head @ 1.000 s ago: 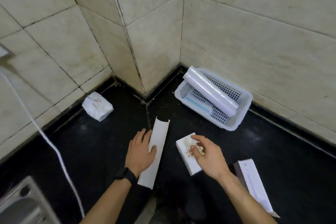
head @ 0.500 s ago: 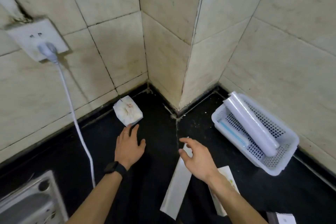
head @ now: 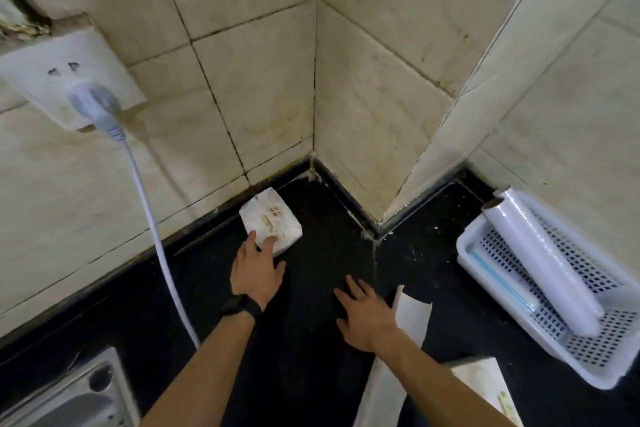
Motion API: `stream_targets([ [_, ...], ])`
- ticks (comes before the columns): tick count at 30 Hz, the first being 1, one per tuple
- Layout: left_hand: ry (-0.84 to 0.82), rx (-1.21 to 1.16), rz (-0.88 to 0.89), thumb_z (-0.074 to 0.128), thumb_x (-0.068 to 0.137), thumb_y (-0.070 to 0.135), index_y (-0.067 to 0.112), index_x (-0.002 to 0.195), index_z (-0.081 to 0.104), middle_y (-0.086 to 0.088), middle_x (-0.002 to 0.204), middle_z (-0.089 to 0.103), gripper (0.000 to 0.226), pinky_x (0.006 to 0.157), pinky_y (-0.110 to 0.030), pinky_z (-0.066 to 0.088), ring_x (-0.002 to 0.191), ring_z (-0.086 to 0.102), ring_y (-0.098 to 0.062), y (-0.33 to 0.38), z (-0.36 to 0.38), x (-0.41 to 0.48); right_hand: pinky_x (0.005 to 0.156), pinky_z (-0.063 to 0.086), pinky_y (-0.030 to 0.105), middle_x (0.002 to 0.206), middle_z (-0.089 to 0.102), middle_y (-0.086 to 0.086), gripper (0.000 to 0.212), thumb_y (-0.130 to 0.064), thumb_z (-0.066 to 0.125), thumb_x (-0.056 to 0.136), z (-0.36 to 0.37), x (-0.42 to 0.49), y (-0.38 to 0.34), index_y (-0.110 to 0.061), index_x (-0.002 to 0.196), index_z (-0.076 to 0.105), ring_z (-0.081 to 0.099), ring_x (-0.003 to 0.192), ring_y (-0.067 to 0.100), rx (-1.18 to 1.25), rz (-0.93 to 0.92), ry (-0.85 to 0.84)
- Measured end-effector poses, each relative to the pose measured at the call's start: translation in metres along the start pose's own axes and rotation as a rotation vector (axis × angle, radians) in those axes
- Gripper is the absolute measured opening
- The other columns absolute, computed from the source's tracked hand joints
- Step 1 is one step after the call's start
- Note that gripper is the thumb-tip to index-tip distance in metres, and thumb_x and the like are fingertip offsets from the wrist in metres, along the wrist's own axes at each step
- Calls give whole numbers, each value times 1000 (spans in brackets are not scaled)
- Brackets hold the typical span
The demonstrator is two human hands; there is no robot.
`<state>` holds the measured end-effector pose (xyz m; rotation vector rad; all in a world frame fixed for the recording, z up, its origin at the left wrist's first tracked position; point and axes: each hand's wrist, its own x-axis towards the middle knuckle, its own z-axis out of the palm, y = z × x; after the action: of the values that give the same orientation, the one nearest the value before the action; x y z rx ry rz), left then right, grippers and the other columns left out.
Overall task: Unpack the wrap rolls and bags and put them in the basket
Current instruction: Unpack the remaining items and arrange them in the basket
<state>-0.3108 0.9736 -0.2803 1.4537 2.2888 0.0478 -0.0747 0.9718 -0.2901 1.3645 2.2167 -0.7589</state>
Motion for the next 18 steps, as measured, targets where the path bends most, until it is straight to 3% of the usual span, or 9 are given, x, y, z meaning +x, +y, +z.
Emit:
stream_targets([
  [3, -2, 19, -7, 57, 95, 39, 24, 138, 46, -11, 158, 28, 47, 102, -46, 46, 135, 39, -35, -2, 1, 8, 124, 13, 48, 169, -8, 3, 73, -41, 46, 98, 12, 0, 2, -28, 160, 11, -1, 155, 28, -30, -5, 16],
  [6, -1, 52, 29, 49, 100, 29, 20, 130, 54, -9, 146, 45, 32, 89, -42, 51, 116, 54, -31, -2, -2, 11, 125, 14, 43, 169, 2, 3, 68, -40, 46, 100, 3, -7, 5, -27, 160, 18, 6, 155, 26, 78, -26, 54],
  [10, 85, 21, 93, 41, 102, 19, 15, 115, 54, -7, 116, 60, 19, 65, -42, 53, 86, 61, -29, 11, -10, -1, 120, 15, 22, 167, 19, -3, 59, -38, 51, 100, -11, -44, 20, -29, 156, 32, 18, 152, 17, 397, -26, 308],
  [13, 195, -90, 200, 43, 103, 22, 11, 116, 55, -11, 109, 62, 21, 61, -43, 52, 82, 62, -34, 32, -15, -24, 114, 13, 10, 160, 29, -16, 54, -37, 58, 98, -9, -97, 48, -35, 149, 42, 25, 147, 5, 574, 86, 527],
  [16, 239, -233, 344, 47, 102, 22, 9, 115, 57, -13, 106, 63, 21, 63, -41, 52, 85, 63, -35, 65, -14, -54, 115, 26, 21, 153, 40, -16, 51, -33, 65, 94, 7, -154, 85, -32, 143, 51, 36, 141, 5, 623, 235, 711],
  [18, 251, -257, 440, 51, 101, 21, 10, 111, 58, -11, 101, 64, 17, 64, -39, 51, 83, 64, -32, 89, -9, -74, 113, 28, 24, 154, 41, -15, 49, -34, 63, 96, 24, -186, 108, -31, 143, 51, 36, 141, 7, 636, 334, 734],
])
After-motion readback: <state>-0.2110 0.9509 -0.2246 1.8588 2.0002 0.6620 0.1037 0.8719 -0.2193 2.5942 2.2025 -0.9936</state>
